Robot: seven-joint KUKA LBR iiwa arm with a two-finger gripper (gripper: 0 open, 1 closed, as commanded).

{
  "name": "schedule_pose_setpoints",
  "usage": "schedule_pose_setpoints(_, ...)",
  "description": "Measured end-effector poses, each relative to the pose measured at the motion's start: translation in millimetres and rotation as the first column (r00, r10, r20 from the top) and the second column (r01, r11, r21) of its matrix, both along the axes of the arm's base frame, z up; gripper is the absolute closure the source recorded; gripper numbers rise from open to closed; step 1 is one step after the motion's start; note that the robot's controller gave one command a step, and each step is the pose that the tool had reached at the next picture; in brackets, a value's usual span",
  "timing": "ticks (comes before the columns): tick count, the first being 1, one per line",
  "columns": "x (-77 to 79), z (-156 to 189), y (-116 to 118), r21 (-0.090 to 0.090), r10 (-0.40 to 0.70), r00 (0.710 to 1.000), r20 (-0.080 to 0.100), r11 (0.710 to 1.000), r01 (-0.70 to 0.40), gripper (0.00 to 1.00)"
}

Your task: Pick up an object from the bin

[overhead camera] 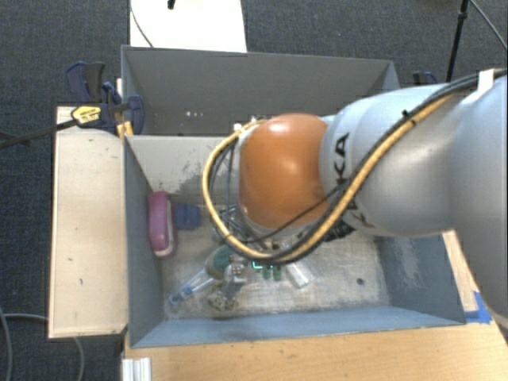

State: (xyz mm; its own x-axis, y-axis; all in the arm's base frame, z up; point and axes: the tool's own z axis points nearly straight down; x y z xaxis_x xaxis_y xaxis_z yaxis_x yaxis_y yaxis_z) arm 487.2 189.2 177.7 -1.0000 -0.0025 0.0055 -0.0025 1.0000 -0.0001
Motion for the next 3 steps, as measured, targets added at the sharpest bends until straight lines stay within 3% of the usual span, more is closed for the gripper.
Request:
schedule_pose_setpoints(1,56.3,-100,-36,-0.001,0.107,0.994,0.030,0.994,-0.107,0.00)
schedule_pose_setpoints(2,49.0,-104,-32,0.003,0.105,0.994,0.014,0.995,-0.105,1.00)
schedule_pose_setpoints(3,34.3,55,18,0.001,0.383,0.924,0.016,0.924,-0.383,1.00)
